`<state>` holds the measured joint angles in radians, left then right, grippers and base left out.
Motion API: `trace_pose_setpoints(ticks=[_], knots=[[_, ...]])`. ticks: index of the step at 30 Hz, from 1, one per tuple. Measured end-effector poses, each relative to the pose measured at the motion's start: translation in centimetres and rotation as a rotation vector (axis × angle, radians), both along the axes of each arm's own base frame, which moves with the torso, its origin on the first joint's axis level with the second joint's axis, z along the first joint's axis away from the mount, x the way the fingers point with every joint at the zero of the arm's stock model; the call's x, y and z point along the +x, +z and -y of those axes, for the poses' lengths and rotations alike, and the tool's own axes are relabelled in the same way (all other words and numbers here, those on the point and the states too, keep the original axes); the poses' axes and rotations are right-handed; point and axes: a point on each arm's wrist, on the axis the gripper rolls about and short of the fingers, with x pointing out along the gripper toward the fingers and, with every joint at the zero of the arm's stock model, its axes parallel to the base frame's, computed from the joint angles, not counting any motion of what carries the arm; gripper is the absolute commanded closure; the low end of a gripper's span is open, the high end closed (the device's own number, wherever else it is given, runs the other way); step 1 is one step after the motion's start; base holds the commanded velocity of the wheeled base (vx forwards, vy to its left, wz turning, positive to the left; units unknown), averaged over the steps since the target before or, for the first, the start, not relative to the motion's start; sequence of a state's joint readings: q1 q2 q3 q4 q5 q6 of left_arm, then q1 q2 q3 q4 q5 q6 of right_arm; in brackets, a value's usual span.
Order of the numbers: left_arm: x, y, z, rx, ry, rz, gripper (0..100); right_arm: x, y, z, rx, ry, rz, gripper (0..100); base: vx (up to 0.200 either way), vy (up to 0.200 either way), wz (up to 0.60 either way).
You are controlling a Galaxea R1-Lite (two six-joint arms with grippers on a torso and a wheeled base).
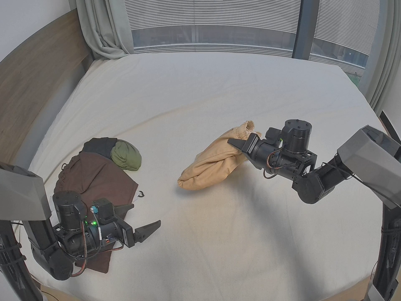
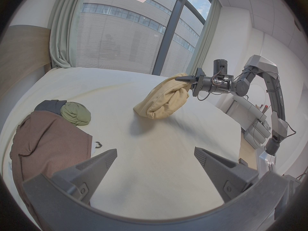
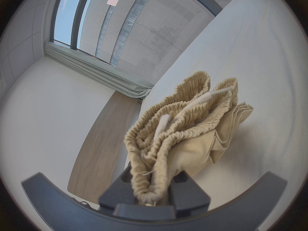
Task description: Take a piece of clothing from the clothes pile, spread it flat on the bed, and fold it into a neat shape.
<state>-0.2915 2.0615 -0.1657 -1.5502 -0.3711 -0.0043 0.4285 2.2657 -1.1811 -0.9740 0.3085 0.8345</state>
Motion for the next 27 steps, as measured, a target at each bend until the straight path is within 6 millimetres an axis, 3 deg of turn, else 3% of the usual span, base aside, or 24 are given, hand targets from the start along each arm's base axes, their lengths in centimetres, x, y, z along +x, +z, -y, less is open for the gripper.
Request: trace_pose_setpoints(ticks=[8, 22, 27], knots=[[0.0, 0.0, 0.0, -0.001, 0.0, -0.001, 0, 1.2, 0.5, 0.0, 0.006, -0.011, 0.008, 100, 0.0, 0.0, 0.0], [0.0, -0.1, 0.0, 0.0, 0.0, -0.005, 0, 4.5, 5.0, -0.4, 0.04, -0.029, 0.077, 100, 0.0, 0.0, 0.0], [0.0, -0.2, 0.0, 0.002, 0.001, -0.01, 0, 5.9, 5.3, -0.4, 0.042, -0.039, 0.083, 100, 0.0, 0.0, 0.0]])
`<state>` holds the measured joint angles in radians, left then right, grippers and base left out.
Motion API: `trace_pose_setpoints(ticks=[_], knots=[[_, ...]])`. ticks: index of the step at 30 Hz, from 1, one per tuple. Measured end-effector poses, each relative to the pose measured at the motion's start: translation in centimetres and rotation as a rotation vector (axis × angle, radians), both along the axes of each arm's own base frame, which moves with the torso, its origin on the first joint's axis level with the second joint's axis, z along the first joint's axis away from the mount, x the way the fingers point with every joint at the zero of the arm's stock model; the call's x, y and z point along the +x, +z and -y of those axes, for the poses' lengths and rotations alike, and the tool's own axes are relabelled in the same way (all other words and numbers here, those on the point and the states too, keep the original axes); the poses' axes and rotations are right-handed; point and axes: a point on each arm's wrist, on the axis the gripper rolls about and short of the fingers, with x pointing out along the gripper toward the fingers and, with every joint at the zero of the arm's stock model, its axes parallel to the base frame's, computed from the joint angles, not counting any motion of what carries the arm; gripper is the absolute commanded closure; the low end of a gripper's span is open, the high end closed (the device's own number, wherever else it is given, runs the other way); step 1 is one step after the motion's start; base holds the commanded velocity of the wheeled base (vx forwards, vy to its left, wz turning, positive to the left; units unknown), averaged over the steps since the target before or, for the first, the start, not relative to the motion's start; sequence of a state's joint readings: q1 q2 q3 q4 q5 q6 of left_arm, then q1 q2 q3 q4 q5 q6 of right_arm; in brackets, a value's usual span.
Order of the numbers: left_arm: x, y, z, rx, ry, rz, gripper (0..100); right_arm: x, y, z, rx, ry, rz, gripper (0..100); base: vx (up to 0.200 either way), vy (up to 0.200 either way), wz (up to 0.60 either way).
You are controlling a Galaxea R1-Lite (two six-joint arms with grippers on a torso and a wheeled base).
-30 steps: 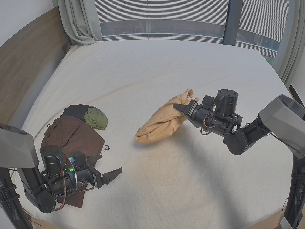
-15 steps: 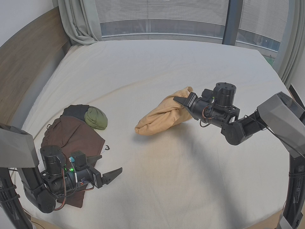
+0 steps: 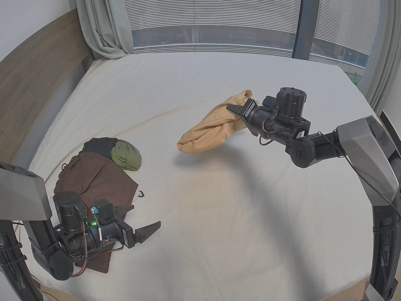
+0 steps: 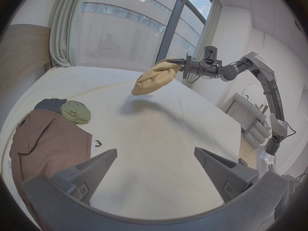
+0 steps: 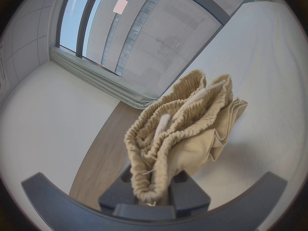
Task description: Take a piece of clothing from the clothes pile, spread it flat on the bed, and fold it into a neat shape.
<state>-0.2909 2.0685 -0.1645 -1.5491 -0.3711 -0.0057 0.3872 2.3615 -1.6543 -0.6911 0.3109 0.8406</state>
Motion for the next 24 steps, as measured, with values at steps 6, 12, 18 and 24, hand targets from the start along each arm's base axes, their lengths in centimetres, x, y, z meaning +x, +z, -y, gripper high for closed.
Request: trace_pose_setpoints(ticks=[6, 12, 18, 24], knots=[[0.1, -0.2, 0.0, 0.003, 0.002, -0.009, 0, 1.8, -2.9, 0.1, -0.013, -0.014, -0.033, 100, 0.0, 0.0, 0.0], [0.1, -0.4, 0.0, 0.004, 0.002, -0.015, 0, 2.7, -7.2, 0.6, -0.047, -0.034, -0.113, 100, 0.0, 0.0, 0.0], [0.0, -0.4, 0.0, 0.005, 0.002, -0.018, 0, 1.8, -10.8, 1.4, -0.081, -0.048, -0.201, 100, 0.0, 0.0, 0.0], [0.0, -0.4, 0.0, 0.006, 0.001, -0.019, 0, -0.2, -13.3, 2.3, -0.098, -0.055, -0.24, 100, 0.0, 0.0, 0.0]])
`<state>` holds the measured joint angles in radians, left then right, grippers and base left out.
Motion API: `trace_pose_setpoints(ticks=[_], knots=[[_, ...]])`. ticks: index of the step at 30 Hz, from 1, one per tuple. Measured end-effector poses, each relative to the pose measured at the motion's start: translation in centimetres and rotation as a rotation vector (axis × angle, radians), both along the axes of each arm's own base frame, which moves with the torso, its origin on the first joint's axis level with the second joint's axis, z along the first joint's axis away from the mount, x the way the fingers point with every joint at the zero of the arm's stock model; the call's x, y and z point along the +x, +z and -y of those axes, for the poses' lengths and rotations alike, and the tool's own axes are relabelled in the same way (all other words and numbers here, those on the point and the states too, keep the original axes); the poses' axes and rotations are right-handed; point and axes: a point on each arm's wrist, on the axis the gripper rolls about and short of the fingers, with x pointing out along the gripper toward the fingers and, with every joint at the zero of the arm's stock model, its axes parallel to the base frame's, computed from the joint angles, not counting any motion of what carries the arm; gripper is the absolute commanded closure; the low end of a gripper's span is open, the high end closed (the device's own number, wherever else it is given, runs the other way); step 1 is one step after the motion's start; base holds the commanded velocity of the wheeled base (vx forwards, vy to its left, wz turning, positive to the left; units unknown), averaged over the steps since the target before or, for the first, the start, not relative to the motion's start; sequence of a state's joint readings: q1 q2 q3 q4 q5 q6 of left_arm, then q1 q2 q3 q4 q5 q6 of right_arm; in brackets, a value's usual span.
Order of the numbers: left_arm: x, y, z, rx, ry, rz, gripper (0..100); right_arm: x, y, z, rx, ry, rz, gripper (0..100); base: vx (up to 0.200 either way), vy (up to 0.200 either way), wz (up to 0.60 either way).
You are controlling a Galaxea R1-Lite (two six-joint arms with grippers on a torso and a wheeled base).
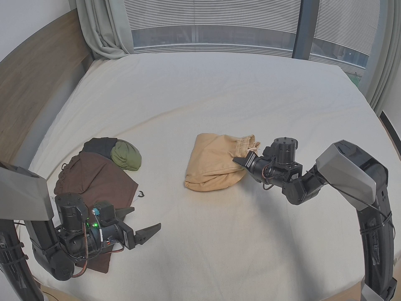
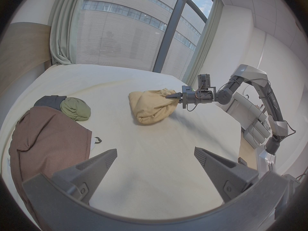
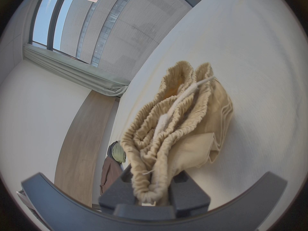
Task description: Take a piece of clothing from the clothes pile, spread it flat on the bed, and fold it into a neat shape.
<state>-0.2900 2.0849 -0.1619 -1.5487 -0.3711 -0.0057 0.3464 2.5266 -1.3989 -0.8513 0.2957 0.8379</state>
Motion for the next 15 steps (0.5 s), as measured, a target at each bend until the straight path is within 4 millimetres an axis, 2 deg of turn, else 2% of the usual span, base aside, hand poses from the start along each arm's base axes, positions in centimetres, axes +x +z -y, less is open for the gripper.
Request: trace_pose_setpoints(ticks=[7, 15], knots=[[0.0, 0.1, 0.0, -0.001, -0.001, 0.005, 0, -1.4, -2.1, 0.4, -0.013, -0.025, -0.014, 100, 0.0, 0.0, 0.0], [0.0, 0.2, 0.0, -0.002, -0.002, 0.007, 0, -1.7, -3.8, 0.4, -0.024, -0.042, -0.029, 100, 0.0, 0.0, 0.0]])
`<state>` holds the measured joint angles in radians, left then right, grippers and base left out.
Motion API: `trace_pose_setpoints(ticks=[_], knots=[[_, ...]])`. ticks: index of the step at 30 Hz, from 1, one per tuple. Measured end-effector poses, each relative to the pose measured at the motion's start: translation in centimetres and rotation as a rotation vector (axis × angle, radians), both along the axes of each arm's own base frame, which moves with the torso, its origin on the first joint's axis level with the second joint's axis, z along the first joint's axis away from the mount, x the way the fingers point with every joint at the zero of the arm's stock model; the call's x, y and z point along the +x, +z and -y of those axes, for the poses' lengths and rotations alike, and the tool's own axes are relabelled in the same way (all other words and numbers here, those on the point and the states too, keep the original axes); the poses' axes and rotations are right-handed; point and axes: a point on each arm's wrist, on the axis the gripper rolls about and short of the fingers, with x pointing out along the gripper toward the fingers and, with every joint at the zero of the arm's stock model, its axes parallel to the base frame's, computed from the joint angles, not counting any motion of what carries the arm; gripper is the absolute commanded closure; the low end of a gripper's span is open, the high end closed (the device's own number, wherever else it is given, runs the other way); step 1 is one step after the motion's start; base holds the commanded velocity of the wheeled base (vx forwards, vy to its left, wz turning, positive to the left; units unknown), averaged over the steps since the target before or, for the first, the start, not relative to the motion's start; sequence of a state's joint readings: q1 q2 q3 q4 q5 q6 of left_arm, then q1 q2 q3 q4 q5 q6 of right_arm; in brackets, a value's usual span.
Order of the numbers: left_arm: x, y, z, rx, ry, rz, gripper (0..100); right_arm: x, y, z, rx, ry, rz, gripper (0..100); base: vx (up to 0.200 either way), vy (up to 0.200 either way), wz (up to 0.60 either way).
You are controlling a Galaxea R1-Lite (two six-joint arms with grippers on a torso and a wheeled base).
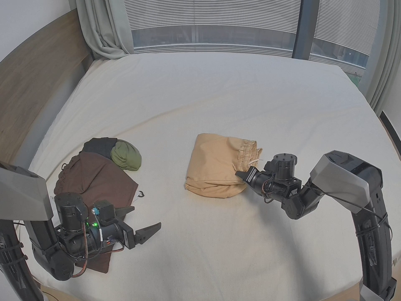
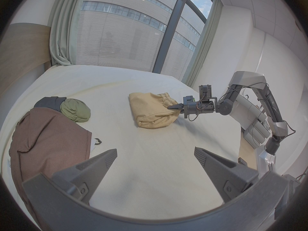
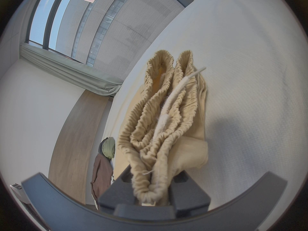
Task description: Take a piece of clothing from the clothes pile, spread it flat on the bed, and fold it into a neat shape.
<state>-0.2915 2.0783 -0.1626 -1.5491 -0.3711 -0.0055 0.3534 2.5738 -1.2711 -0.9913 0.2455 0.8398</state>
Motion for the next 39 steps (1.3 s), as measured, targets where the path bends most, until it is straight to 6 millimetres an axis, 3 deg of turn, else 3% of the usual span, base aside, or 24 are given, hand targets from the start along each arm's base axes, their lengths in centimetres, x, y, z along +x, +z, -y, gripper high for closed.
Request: trace_pose_setpoints(ticks=[2, 3, 17, 30, 39], knots=[[0.0, 0.0, 0.0, 0.0, 0.0, 0.0, 0, -0.1, -0.2, 0.0, -0.003, 0.0, -0.005, 100, 0.0, 0.0, 0.0], [0.0, 0.0, 0.0, 0.0, 0.0, 0.0, 0, -0.1, -0.2, 0.0, -0.003, 0.001, -0.007, 0, 0.0, 0.0, 0.0], [0.0, 0.1, 0.0, -0.002, 0.0, 0.006, 0, -1.3, 0.5, 0.9, -0.029, -0.003, -0.023, 0, 0.0, 0.0, 0.0], [0.2, 0.1, -0.2, -0.008, 0.011, 0.003, 0, -4.4, 6.6, 4.6, -0.078, -0.04, 0.037, 0, 0.0, 0.0, 0.0], [0.2, 0.2, -0.2, -0.01, 0.011, 0.007, 0, -4.5, 10.0, 3.5, -0.056, -0.016, 0.112, 0, 0.0, 0.0, 0.0]])
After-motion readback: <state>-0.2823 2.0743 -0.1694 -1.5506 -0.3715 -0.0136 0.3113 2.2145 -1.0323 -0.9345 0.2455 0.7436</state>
